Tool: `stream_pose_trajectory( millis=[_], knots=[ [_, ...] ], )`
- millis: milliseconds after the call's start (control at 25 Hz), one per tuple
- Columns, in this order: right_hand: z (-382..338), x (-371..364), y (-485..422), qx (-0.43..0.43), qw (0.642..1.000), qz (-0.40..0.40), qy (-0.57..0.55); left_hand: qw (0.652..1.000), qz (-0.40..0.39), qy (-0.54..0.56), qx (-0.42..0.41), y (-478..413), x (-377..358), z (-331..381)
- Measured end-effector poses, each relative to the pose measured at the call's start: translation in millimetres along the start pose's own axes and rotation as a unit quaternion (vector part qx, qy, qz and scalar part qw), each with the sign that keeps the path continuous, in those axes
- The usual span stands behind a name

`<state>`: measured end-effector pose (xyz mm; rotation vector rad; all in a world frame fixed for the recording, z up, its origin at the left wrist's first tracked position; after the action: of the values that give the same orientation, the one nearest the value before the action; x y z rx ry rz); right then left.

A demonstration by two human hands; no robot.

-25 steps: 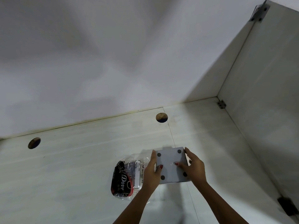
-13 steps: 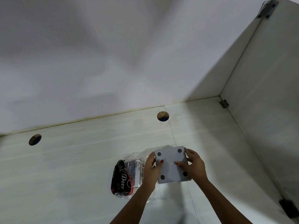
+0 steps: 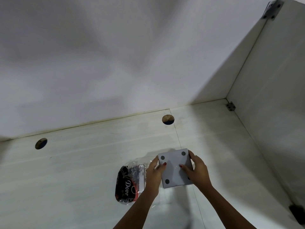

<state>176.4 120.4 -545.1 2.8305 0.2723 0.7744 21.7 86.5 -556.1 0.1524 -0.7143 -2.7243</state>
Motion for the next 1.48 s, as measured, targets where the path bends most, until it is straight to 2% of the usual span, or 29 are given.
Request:
stream_pose_trajectory(
  millis=[160, 360, 640, 800, 880, 1000, 1240, 1480],
  knots=[
    [3, -2, -3, -0.007, 0.999, -0.02, 0.044, 0.999, 0.019, -0.038, -0.018, 0, -1, 1],
    [10, -4, -4, -0.014, 0.999, 0.0, 0.049, 0.996, 0.034, -0.067, -0.037, -2, -1, 2],
    [14, 1, -11, -0.04, 0.996, -0.011, 0.082, 0.979, 0.043, -0.187, -0.07, -5, 4, 2],
    [7, 11, -31, -0.069, 0.993, 0.024, 0.088, 0.96, 0.049, -0.267, -0.067, -10, 4, 14],
    [-1, 16, -43, -0.092, 0.993, 0.035, 0.07, 0.964, 0.072, -0.25, -0.052, -13, 5, 19],
    [-7, 12, -51, -0.095, 0.994, 0.009, 0.052, 0.975, 0.118, -0.188, 0.024, -24, 9, 19],
    [-12, 16, -64, -0.109, 0.99, -0.024, 0.087, 0.972, 0.061, -0.226, 0.028, -42, 5, 36],
    [-10, 15, -59, -0.103, 0.99, -0.041, 0.092, 0.969, 0.054, -0.24, 0.031, -39, 5, 37]
  ],
)
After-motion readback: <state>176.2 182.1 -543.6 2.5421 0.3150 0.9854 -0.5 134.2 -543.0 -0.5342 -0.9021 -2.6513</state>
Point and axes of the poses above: each hand's wrist, its own y-axis away from the middle knuckle, its own x-axis out of the back of the hand, z = x × y, the point moved 1 cm from there along -y, towards the middle knuckle, and after that the axes turned 2 degrees about -z, right-handed, at the moved point
